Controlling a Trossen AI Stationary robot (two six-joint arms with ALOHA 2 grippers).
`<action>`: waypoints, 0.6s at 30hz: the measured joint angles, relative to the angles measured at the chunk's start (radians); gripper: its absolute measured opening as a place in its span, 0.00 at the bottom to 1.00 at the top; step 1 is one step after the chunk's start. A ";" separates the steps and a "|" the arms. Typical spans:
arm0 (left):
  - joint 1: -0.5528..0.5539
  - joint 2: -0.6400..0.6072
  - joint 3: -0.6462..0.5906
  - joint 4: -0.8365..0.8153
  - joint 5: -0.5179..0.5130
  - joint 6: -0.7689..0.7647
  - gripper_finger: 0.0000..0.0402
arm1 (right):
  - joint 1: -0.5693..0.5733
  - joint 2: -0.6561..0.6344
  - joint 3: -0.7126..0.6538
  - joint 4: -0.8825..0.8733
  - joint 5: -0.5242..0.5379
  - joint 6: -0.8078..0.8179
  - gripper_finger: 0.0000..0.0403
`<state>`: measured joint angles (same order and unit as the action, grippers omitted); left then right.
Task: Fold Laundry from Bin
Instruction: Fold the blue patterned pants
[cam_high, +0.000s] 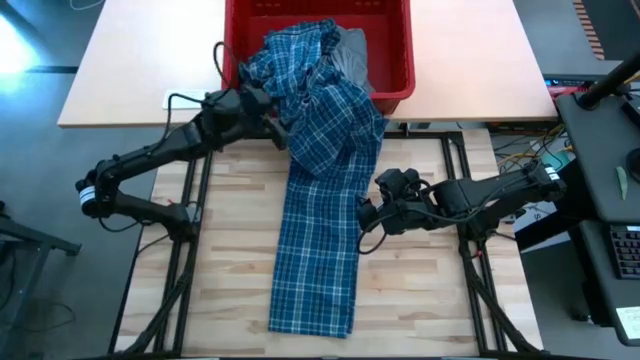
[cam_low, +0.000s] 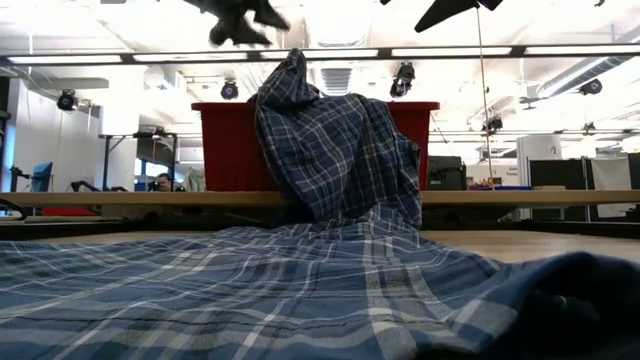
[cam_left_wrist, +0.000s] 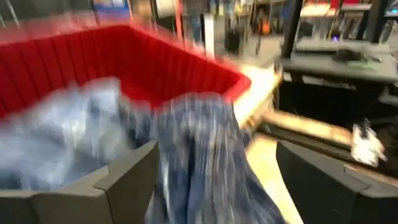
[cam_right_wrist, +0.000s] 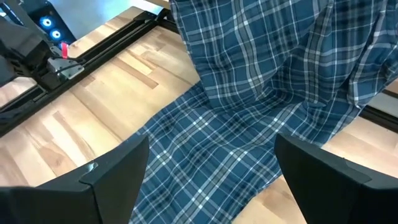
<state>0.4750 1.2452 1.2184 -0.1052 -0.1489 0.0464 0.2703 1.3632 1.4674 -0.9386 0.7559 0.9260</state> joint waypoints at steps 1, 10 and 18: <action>-0.001 0.017 0.013 0.018 -0.021 0.025 0.77 | 0.000 0.000 0.000 0.000 0.000 0.001 0.85; -0.006 0.177 0.128 -0.018 -0.166 0.104 0.76 | 0.017 0.000 -0.005 0.000 -0.002 0.047 0.85; -0.005 0.174 0.113 -0.007 -0.204 0.129 0.76 | 0.033 0.000 -0.019 -0.001 -0.004 0.086 0.85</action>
<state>0.4696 1.4196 1.3317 -0.1122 -0.3527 0.1756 0.3035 1.3632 1.4481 -0.9399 0.7517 1.0124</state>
